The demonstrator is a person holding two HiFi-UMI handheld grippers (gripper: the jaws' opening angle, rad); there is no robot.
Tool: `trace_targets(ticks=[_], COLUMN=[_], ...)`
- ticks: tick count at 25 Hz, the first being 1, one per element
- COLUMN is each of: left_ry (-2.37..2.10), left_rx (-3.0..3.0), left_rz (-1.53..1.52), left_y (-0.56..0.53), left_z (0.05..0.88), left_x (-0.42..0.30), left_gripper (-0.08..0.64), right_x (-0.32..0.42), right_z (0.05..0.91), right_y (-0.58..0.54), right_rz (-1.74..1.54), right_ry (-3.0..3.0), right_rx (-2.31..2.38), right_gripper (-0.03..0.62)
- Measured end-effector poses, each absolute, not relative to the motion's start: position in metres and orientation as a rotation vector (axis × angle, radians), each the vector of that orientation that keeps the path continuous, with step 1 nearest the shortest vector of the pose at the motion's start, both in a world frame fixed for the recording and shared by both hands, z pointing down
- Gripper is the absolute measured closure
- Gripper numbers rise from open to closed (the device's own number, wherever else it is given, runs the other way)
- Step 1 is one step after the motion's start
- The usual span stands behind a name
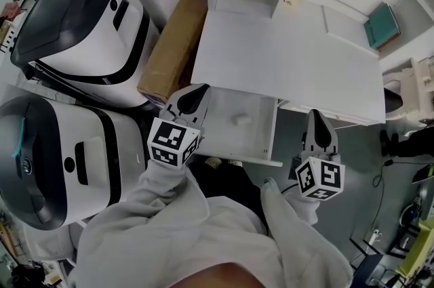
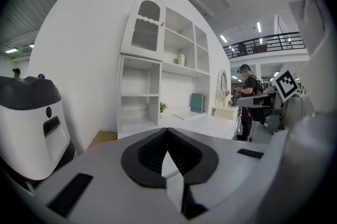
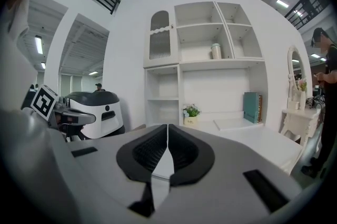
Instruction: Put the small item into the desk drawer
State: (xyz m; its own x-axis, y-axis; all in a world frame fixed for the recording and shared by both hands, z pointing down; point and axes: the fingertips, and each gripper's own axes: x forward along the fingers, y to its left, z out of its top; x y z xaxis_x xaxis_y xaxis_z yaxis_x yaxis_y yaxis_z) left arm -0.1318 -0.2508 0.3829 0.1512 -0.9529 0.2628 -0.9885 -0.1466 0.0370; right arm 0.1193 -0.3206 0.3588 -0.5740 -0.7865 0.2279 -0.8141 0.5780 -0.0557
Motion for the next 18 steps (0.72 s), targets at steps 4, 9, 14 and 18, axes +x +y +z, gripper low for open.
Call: trace_targets(ticks=[4, 9, 14, 18], left_ry=[-1.883, -1.862, -1.841, -1.824], left_rx=[2.243, 2.255, 2.268, 2.276], left_rz=[0.271, 0.284, 0.284, 0.284], left_y=[-0.250, -0.249, -0.247, -0.247], left_z=[0.385, 0.387, 0.389, 0.391], left_x=[-0.125, -0.121, -0.121, -0.119], left_gripper=[0.545, 0.545, 0.545, 0.545], right_x=[0.119, 0.119, 0.114, 0.112], right_z=[0.361, 0.363, 0.366, 0.369], right_y=[-0.317, -0.313, -0.307, -0.303], right_rz=[0.237, 0.250, 0.255, 0.264], right_ry=[-2.626, -2.622, -2.615, -2.608], right_rx=[1.345, 1.349, 1.343, 1.332], right_gripper=[0.555, 0.557, 0.557, 0.557])
